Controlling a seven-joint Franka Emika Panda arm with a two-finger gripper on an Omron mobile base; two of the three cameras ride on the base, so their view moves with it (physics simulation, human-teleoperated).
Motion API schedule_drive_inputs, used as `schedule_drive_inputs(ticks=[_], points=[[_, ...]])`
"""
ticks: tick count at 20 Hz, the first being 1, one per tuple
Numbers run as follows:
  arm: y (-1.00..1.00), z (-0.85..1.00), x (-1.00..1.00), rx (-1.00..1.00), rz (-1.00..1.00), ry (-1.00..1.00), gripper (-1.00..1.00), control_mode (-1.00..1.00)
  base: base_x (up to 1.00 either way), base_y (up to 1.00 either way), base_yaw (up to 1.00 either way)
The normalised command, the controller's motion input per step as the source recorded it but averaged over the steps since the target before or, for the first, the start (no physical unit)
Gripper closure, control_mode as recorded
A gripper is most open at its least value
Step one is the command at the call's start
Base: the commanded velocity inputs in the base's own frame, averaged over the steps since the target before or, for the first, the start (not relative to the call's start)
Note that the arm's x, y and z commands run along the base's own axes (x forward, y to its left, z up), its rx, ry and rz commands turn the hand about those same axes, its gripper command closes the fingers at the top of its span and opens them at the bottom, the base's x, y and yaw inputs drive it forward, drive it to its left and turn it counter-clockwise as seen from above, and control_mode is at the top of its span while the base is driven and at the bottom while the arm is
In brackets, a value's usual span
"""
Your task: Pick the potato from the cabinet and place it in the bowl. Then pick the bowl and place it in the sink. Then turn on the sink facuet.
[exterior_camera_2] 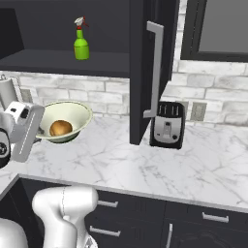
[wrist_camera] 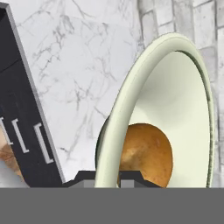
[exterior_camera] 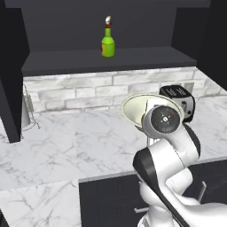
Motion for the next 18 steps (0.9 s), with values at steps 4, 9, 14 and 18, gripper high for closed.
schedule_drive_inputs(ticks=[4, 9, 14, 18], points=[[0.00, 0.07, -0.52, 0.02, 0.00, 0.00, 1.00, -1.00, 0.00, 0.00, 0.00], [0.00, 0.00, -0.48, 0.00, 0.00, 0.01, 1.00, -1.00, 0.00, 0.00, 0.00], [0.00, 0.00, 0.00, 0.00, 0.00, 0.00, 1.00, 1.00, -1.00, 0.00, 0.00], [0.00, 0.00, 0.00, 0.00, 0.00, 0.00, 1.00, 1.00, -1.00, -0.23, 0.00]])
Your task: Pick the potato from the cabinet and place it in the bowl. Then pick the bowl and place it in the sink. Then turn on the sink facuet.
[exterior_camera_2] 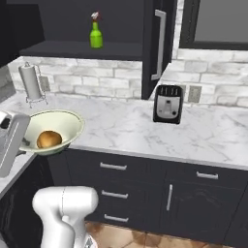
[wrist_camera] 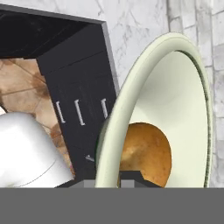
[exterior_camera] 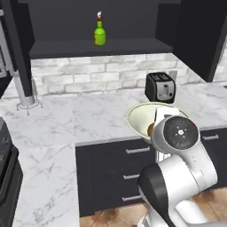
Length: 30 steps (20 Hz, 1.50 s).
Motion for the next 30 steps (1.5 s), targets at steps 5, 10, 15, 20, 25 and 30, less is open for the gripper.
schedule_drive_inputs(ticks=[5, 10, 15, 20, 25, 30], points=[[0.00, 0.00, 0.00, 0.00, 0.00, 0.00, 1.00, 1.00, -0.41, -0.90, 0.00], [0.00, 0.00, 0.00, 0.00, 0.00, 0.00, 1.00, 1.00, -0.12, -1.00, 0.00], [0.00, 0.00, 0.00, 0.00, 0.00, 0.00, 1.00, 1.00, 0.00, -1.00, 0.00], [0.00, 0.00, 0.00, 0.00, 0.00, 0.00, 1.00, 1.00, 0.00, -1.00, 0.00], [0.00, 0.00, 0.00, 0.00, 0.00, 0.00, 1.00, 1.00, 0.02, -1.00, 0.00], [0.00, 0.00, 0.00, 0.00, 0.00, 0.00, 1.00, 1.00, 0.07, -1.00, 0.00]])
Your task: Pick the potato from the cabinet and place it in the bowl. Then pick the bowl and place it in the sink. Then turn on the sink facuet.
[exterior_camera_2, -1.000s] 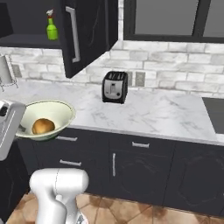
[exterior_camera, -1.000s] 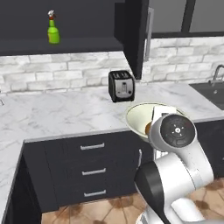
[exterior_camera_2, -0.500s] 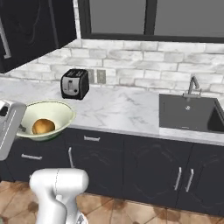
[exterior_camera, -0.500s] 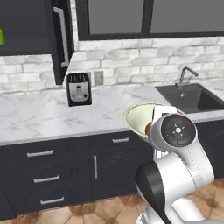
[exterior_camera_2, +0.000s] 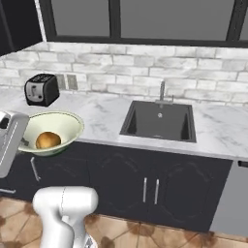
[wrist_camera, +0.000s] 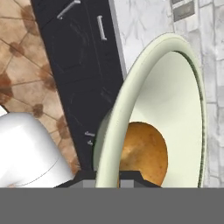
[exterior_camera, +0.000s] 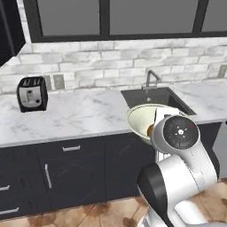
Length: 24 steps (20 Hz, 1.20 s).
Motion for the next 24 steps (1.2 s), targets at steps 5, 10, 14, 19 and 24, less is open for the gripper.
schedule_drive_inputs(ticks=[5, 10, 14, 19, 24], points=[[0.00, 0.00, 0.00, 0.00, 0.00, 0.00, 1.00, 1.00, 0.17, -1.00, 0.00], [0.00, 0.00, 0.00, 0.00, 0.00, 0.00, 1.00, 1.00, 0.56, -1.00, -0.03], [0.00, 0.00, 0.00, 0.00, 0.00, 0.00, 1.00, 1.00, 0.91, -0.96, -0.11], [0.00, 0.00, 0.00, 0.00, 0.00, 0.00, 1.00, 1.00, 0.77, -0.81, -0.13], [0.00, 0.00, 0.00, 0.00, 0.00, 0.00, 1.00, 1.00, 0.47, -0.05, -0.03]])
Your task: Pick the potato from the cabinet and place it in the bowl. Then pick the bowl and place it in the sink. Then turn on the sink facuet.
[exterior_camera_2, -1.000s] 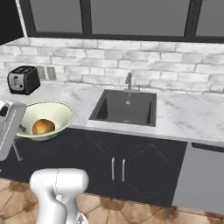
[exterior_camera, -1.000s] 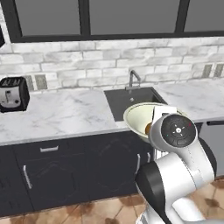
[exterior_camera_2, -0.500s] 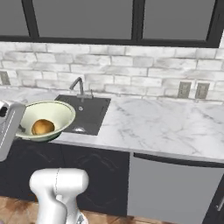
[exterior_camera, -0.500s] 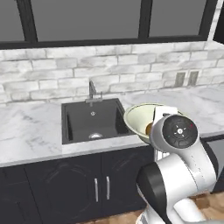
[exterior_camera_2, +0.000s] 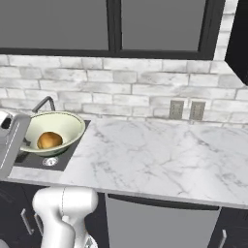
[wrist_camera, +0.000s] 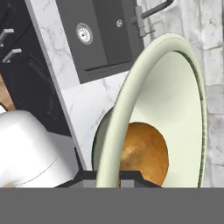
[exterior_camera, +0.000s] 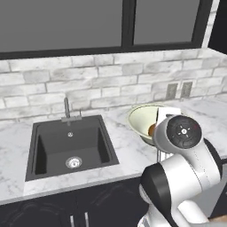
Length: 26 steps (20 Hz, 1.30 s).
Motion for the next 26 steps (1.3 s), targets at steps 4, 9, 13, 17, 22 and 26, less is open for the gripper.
schedule_drive_inputs(ticks=[4, 9, 13, 17, 22, 26], points=[[0.00, 0.00, 0.00, 0.00, 0.00, 0.00, 1.00, 1.00, 0.08, 0.13, 0.00], [0.00, 0.00, 0.00, 0.00, 0.00, 0.00, 1.00, 1.00, 0.00, 0.29, 0.00], [0.00, 0.00, 0.00, 0.00, 0.00, 0.00, 1.00, 1.00, 0.00, 0.46, 0.00], [0.00, 0.00, 0.00, 0.00, 0.00, 0.00, 1.00, 1.00, 0.00, 0.51, -0.03], [0.00, 0.00, 0.00, 0.00, 0.00, 0.00, 1.00, 1.00, 0.25, 0.19, -0.11], [0.00, 0.00, 0.00, 0.00, 0.00, 0.00, 1.00, 1.00, 0.68, 0.00, -0.17]])
